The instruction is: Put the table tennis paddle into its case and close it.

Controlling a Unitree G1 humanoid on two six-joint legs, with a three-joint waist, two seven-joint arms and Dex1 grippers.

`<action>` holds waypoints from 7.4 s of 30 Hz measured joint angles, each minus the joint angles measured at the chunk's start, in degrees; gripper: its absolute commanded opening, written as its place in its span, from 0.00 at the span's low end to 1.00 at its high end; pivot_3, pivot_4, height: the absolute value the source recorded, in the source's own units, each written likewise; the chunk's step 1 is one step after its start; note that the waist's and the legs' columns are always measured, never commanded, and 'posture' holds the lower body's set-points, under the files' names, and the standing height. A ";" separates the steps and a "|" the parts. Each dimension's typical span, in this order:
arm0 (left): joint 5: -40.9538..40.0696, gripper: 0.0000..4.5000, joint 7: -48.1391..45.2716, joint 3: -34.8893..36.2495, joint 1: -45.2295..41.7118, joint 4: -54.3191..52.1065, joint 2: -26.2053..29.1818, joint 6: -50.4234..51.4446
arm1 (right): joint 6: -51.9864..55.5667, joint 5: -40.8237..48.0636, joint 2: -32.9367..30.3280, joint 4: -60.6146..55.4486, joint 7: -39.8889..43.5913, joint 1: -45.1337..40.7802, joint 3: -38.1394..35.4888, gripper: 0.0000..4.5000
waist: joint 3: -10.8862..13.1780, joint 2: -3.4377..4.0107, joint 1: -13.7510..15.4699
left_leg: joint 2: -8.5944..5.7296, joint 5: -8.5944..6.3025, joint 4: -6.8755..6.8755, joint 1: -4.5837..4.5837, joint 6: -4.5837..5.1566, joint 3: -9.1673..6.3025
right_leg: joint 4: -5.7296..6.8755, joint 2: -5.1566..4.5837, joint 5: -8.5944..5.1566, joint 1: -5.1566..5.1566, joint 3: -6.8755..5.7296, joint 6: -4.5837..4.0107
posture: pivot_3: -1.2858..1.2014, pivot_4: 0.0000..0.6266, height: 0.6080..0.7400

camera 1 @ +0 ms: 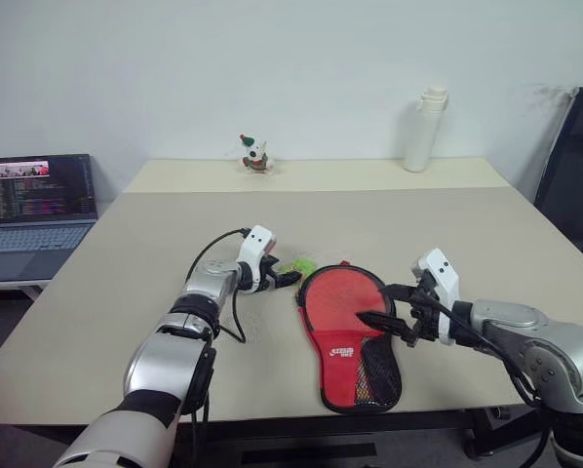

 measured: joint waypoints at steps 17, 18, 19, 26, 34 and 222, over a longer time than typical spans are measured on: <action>-1.14 0.99 -6.95 4.41 3.67 -4.90 4.60 -0.35 | -20.64 -21.09 13.14 26.48 -3.73 -6.52 17.96 1.00 | 0.00 0.00 -0.02 | 0.06 0.00 0.00 -0.04 0.00 0.08 | 0.08 -0.04 0.17 -0.11 0.02 -0.28 | 0.52 0.24 1.00; -1.32 0.99 -7.77 4.51 4.33 -5.57 4.78 0.01 | -20.76 -21.81 13.49 26.93 -3.86 -6.52 17.96 1.00 | 0.00 0.00 -0.02 | 0.06 0.00 0.00 -0.04 0.00 0.08 | 0.08 -0.04 0.17 -0.11 0.02 -0.29 | 0.52 0.24 1.00; -1.39 0.99 -8.50 4.51 4.78 -6.12 4.78 0.47 | -20.85 -22.07 13.83 27.36 -3.95 -6.52 17.96 1.00 | 0.00 0.00 -0.01 | 0.06 0.00 0.01 -0.04 -0.01 0.06 | 0.09 -0.04 0.17 -0.11 -0.01 -0.29 | 0.52 0.24 1.00; -1.14 0.99 -11.08 4.04 4.40 -6.74 3.14 2.20 | -20.85 -23.81 15.27 27.44 -3.95 -6.45 17.97 1.00 | 0.00 0.00 0.00 | 0.03 0.00 0.02 -0.04 -0.01 0.07 | 0.11 -0.04 0.17 -0.10 -0.01 -0.28 | 0.52 0.24 1.00; 2.11 0.99 -6.68 2.07 0.25 -3.46 1.03 0.33 | -19.83 -24.12 15.80 25.52 -4.08 -5.08 17.77 1.00 | 0.00 0.00 -0.02 | 0.02 0.00 0.02 -0.01 -0.01 0.04 | 0.12 -0.02 0.15 -0.10 0.01 -0.25 | 0.52 0.24 1.00; -3.78 0.95 -22.15 -2.69 12.55 -28.72 -5.41 -7.93 | 3.12 -1.12 -5.96 -3.76 4.43 6.79 -9.86 1.00 | -1.33 -0.21 0.30 | 0.01 -0.25 0.02 0.11 -0.09 -0.08 | -0.12 0.03 -0.04 0.12 0.06 0.14 | 0.52 0.24 1.00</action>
